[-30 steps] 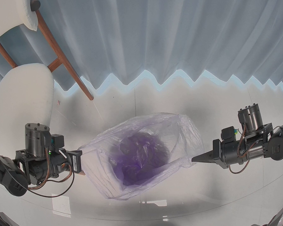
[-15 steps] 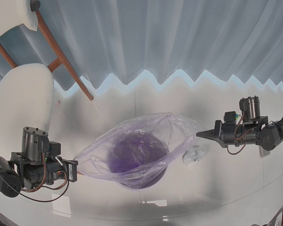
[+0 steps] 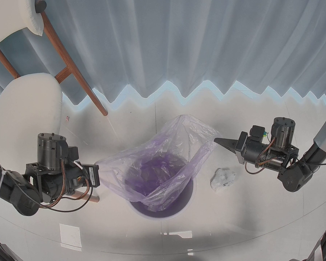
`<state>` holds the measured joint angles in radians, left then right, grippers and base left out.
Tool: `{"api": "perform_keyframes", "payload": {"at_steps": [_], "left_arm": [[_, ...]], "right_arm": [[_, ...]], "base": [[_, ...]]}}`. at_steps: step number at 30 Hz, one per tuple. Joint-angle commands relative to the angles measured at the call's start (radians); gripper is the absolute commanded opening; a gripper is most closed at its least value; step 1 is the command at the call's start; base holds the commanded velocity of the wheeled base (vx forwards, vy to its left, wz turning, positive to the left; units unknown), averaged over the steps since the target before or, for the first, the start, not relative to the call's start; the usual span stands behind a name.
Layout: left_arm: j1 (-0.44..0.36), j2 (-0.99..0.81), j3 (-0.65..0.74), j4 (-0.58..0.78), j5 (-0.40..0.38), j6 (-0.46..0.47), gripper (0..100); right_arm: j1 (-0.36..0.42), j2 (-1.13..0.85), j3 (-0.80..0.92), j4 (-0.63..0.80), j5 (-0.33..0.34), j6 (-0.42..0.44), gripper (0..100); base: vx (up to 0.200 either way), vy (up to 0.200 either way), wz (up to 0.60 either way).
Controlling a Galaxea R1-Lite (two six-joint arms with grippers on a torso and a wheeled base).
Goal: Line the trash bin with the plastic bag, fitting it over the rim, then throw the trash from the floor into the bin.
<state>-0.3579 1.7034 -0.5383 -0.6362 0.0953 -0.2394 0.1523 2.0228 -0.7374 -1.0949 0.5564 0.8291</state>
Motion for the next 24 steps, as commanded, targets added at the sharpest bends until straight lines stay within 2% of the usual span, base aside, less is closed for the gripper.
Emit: {"api": "perform_keyframes", "payload": {"at_steps": [1, 3, 5, 11, 16, 21, 24], "left_arm": [[0.059, 0.196, -0.028, -0.212, 0.004, -0.005, 0], [0.069, 0.234, -0.022, -0.303, 0.007, 0.005, 0], [0.083, 0.240, -0.020, -0.330, 0.009, 0.020, 0], [0.103, 0.176, -0.011, -0.324, 0.029, 0.049, 0], [0.102, 0.102, -0.008, -0.326, 0.030, 0.058, 0], [0.086, 0.041, -0.014, -0.326, 0.030, 0.060, 0], [0.074, 0.047, -0.009, -0.326, 0.032, 0.060, 0]], "right_arm": [[0.016, 0.152, -0.022, -0.037, -0.073, 0.044, 0], [0.026, 0.180, -0.048, -0.051, -0.128, 0.053, 0], [0.027, 0.191, -0.057, -0.095, -0.162, 0.074, 0], [0.021, 0.180, -0.042, -0.215, -0.165, 0.160, 0], [0.018, 0.180, -0.056, -0.266, -0.168, 0.163, 0], [0.018, 0.209, -0.060, -0.427, -0.202, 0.194, 0], [0.016, 0.218, -0.063, -0.433, -0.205, 0.196, 0]], "base": [[0.000, 0.000, 0.00], [0.000, 0.000, 0.00], [0.000, 0.000, 0.00], [0.000, 0.000, 0.00], [0.000, 0.000, 0.00], [0.000, 0.000, 0.00], [0.000, 0.000, 0.00]]}}
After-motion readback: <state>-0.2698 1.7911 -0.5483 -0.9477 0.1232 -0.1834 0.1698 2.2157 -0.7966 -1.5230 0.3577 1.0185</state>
